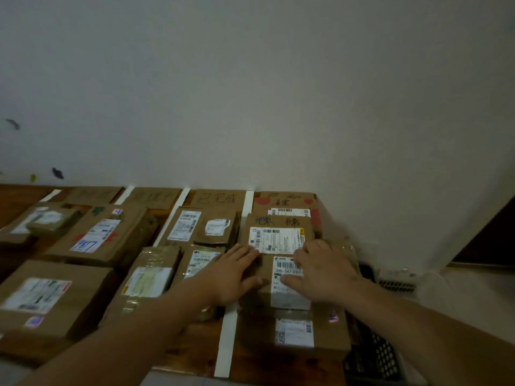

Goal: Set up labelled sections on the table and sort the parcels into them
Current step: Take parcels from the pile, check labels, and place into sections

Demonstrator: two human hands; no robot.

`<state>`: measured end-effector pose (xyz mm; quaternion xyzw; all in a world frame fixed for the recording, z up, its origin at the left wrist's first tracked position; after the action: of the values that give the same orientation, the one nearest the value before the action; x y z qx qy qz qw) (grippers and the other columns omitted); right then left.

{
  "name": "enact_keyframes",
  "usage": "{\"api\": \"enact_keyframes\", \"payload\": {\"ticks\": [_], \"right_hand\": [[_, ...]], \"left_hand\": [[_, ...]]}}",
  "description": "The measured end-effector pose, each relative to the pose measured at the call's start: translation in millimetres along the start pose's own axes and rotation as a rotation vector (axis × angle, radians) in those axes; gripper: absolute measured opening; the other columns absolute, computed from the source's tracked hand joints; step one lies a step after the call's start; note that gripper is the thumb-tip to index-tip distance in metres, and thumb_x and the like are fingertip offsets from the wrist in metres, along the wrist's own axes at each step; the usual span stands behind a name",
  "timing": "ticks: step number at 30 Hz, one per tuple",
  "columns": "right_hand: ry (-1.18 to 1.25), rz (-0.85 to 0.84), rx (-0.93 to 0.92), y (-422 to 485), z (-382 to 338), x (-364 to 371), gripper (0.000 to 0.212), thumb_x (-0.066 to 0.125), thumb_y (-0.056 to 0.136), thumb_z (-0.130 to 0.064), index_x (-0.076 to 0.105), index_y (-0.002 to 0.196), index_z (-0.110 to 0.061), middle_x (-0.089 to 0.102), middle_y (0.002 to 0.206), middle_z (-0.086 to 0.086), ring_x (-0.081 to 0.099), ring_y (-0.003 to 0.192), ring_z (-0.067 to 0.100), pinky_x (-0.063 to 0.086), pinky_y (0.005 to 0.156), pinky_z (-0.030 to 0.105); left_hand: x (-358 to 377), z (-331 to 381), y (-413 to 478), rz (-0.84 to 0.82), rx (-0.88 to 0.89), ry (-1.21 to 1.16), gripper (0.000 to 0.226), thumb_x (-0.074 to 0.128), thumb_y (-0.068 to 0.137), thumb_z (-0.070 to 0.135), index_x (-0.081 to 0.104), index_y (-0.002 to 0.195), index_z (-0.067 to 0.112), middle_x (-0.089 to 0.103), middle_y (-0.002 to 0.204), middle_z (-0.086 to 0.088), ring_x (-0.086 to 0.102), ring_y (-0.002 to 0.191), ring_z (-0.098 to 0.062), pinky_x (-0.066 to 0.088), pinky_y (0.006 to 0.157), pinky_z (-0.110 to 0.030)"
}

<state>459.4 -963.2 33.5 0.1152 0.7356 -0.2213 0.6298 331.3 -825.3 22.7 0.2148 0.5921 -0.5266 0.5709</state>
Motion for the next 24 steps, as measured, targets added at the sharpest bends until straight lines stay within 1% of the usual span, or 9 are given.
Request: {"api": "enact_keyframes", "payload": {"ticks": [4,7,9,11,13,16,20,22,24], "right_hand": [[-0.056,0.025,-0.039,21,-33,-25,0.066,0.030,0.088,-0.072,0.043,0.135,-0.027,0.043,0.134,0.002,0.038,0.122,0.021,0.035,0.101,0.039],[-0.053,0.056,-0.080,39,-80,-39,0.063,0.033,0.089,-0.069,0.044,0.136,-0.028,0.043,0.140,0.004,0.039,0.127,0.024,0.033,0.104,0.042],[-0.062,0.073,-0.103,54,-119,-44,0.060,0.034,0.089,-0.067,0.045,0.134,-0.028,0.046,0.138,0.004,0.042,0.124,0.024,0.037,0.101,0.042],[-0.101,0.077,-0.124,67,-165,-48,0.061,0.033,0.090,-0.067,0.045,0.134,-0.027,0.048,0.135,0.004,0.044,0.121,0.024,0.041,0.097,0.042],[-0.112,0.078,-0.149,80,-216,-50,0.061,0.034,0.091,-0.066,0.047,0.134,-0.024,0.048,0.135,0.005,0.045,0.121,0.025,0.042,0.095,0.040],[-0.088,0.089,-0.173,99,-294,-51,0.059,0.038,0.091,-0.064,0.051,0.132,-0.023,0.050,0.133,0.007,0.046,0.120,0.026,0.041,0.093,0.037],[-0.025,0.076,-0.194,125,-403,-54,0.055,0.042,0.089,-0.063,0.055,0.124,-0.022,0.054,0.127,0.009,0.051,0.115,0.029,0.045,0.092,0.039],[0.000,0.078,-0.225,137,-456,-56,0.055,0.043,0.088,-0.063,0.054,0.125,-0.024,0.053,0.131,0.006,0.051,0.115,0.026,0.045,0.092,0.038],[0.006,0.086,-0.279,152,-507,-58,0.056,0.041,0.086,-0.067,0.054,0.125,-0.029,0.054,0.132,0.000,0.052,0.113,0.022,0.046,0.092,0.039]], "left_hand": [[-31,-34,-22,0.084,-0.059,-0.029,0.068,0.034,0.096,0.054,0.004,0.151,0.029,-0.002,0.160,0.005,-0.005,0.147,-0.017,0.005,0.117,-0.043],[-49,-86,-53,0.141,-0.121,-0.105,0.067,0.037,0.095,0.053,0.006,0.151,0.032,-0.002,0.160,0.005,-0.006,0.146,-0.016,0.005,0.117,-0.041],[-55,-131,-79,0.178,-0.170,-0.108,0.069,0.039,0.095,0.053,0.007,0.151,0.030,0.000,0.159,0.005,-0.004,0.147,-0.016,0.005,0.118,-0.041],[-60,-180,-111,0.235,-0.209,-0.081,0.069,0.041,0.094,0.053,0.012,0.151,0.028,0.005,0.160,0.003,0.001,0.147,-0.017,0.008,0.119,-0.041],[-63,-233,-146,0.261,-0.267,-0.103,0.066,0.041,0.095,0.050,0.013,0.151,0.029,0.006,0.160,0.003,0.002,0.147,-0.018,0.011,0.119,-0.041],[-65,-313,-201,0.262,-0.372,-0.165,0.064,0.040,0.095,0.051,0.012,0.150,0.032,0.003,0.160,0.004,-0.002,0.147,-0.019,0.010,0.119,-0.042],[-68,-417,-277,0.259,-0.506,-0.222,0.069,0.041,0.093,0.054,0.012,0.151,0.029,0.002,0.160,0.004,-0.004,0.147,-0.020,0.008,0.118,-0.040],[-72,-466,-313,0.253,-0.561,-0.210,0.071,0.042,0.092,0.056,0.013,0.151,0.029,0.002,0.160,0.003,-0.002,0.147,-0.020,0.008,0.118,-0.040],[-77,-512,-345,0.285,-0.608,-0.191,0.071,0.041,0.092,0.057,0.013,0.151,0.028,0.002,0.160,0.001,0.001,0.147,-0.021,0.010,0.119,-0.038]]}}
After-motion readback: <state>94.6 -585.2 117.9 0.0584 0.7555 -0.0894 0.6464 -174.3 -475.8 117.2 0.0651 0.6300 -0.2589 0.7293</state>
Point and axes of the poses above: each hand's wrist, its own y-axis towards the middle knuckle, its own x-axis out of the palm, z = x × y, the point moved 4 cm from there along y, towards the middle knuckle
